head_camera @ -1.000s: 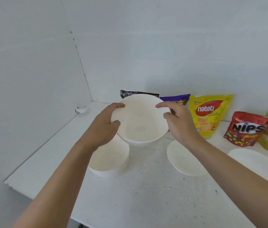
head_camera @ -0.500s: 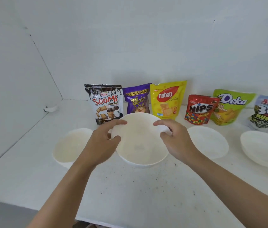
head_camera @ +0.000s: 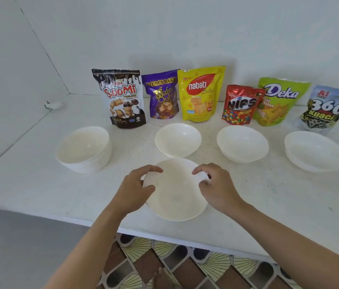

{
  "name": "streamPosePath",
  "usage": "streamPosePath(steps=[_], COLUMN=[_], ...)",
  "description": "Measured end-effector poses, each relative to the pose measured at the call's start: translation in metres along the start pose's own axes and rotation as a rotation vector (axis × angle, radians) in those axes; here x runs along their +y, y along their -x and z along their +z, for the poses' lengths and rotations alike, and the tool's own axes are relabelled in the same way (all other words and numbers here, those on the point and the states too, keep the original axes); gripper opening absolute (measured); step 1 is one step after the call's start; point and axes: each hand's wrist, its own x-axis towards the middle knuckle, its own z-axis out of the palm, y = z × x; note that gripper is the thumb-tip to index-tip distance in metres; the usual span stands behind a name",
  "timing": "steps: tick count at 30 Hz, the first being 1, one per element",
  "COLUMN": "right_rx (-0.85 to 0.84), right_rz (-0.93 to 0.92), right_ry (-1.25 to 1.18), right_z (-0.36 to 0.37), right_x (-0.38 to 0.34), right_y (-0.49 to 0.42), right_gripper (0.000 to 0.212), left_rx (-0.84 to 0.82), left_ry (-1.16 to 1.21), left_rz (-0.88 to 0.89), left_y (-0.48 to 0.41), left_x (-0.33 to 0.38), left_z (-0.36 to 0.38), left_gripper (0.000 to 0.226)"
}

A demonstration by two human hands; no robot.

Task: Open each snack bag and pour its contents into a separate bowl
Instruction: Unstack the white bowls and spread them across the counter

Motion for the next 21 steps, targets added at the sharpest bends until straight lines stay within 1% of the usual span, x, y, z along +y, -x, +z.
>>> streamPosePath(steps=[3,7,13,16,18,21], right_rx=[-0.043,-0.059,-0.118,-0.087,-0.044,0.018], right_rz=[0.009,0.007,-0.003,-0.009,-0.015,-0.087], right_ry=[0.045,0.045,0.061,0.009,-0.06,-0.092], right_z=[0.007,0.013,0.019,0.02,0.018,0.015], right_x=[0.006,0.008,0.009,0.007,0.0,-0.019], right_y=[0.002,0.001,-0.004,-0.007,-0.017,-0.042], right_gripper=[0.043,0.039,0.028,0.019,0.014,0.007], left_rx=[-0.013,-0.009,-0.028,-0.067,-0.052,0.078], left_ry=[-0.07,-0.122,-0.183,-0.178,-0.156,-0.169], left_rz=[-0.007,-0.014,-0.022,-0.013,0.023,0.095], left_y=[-0.004,-0.01,-0.016,-0.017,-0.019,-0.028], left_x=[-0.008,-0.011,-0.013,-0.015,-0.013,-0.005], left_z=[0.002,0.0,-0.006,-0.011,-0.017,-0.033], left_gripper=[0.052,0.053,0.053,0.051,0.044,0.022])
